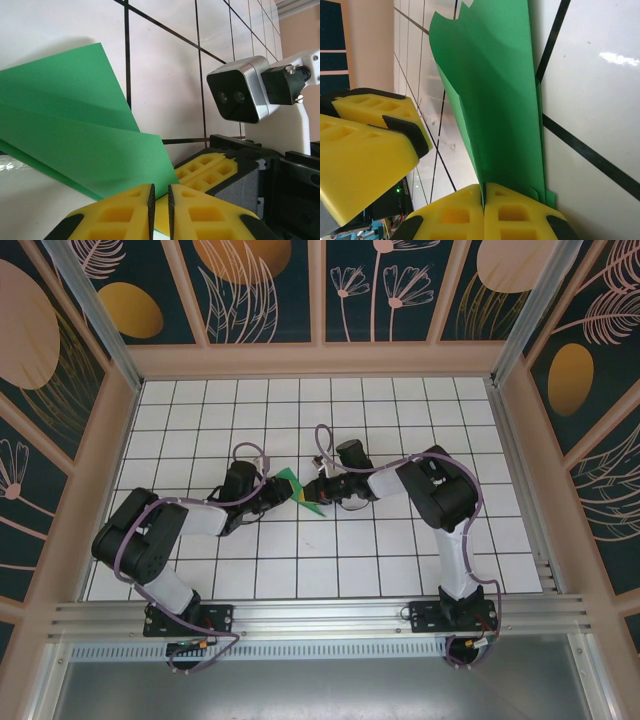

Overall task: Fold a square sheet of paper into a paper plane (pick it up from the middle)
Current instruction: Fold the wing for the fifth time at the center of the table.

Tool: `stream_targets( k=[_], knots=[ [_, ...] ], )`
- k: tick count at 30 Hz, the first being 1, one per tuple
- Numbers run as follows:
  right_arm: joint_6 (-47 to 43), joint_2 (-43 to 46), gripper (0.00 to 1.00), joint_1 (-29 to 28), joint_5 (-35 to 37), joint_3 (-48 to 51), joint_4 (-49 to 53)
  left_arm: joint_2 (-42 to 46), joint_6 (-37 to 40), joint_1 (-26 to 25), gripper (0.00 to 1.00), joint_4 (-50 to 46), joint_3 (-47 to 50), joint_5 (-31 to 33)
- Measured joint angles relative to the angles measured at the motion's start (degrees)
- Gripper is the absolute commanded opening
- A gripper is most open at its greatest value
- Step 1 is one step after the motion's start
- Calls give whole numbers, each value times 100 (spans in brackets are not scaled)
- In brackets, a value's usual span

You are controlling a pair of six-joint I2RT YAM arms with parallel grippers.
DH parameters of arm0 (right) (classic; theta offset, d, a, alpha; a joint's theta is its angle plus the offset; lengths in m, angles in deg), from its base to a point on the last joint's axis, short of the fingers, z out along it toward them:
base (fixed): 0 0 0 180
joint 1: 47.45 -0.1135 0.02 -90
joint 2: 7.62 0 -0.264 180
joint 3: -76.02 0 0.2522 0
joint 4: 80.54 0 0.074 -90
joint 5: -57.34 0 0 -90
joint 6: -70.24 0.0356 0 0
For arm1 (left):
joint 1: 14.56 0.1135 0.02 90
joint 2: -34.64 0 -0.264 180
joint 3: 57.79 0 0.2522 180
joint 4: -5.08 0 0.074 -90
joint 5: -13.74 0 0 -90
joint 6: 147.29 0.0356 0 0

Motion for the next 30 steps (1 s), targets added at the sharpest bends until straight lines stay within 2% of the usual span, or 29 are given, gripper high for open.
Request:
stream_targets(
  k=[30],
  knots=[
    [428, -66, 0, 63, -66, 33, -166, -490, 2, 0, 11, 306, 114, 63]
  ],
)
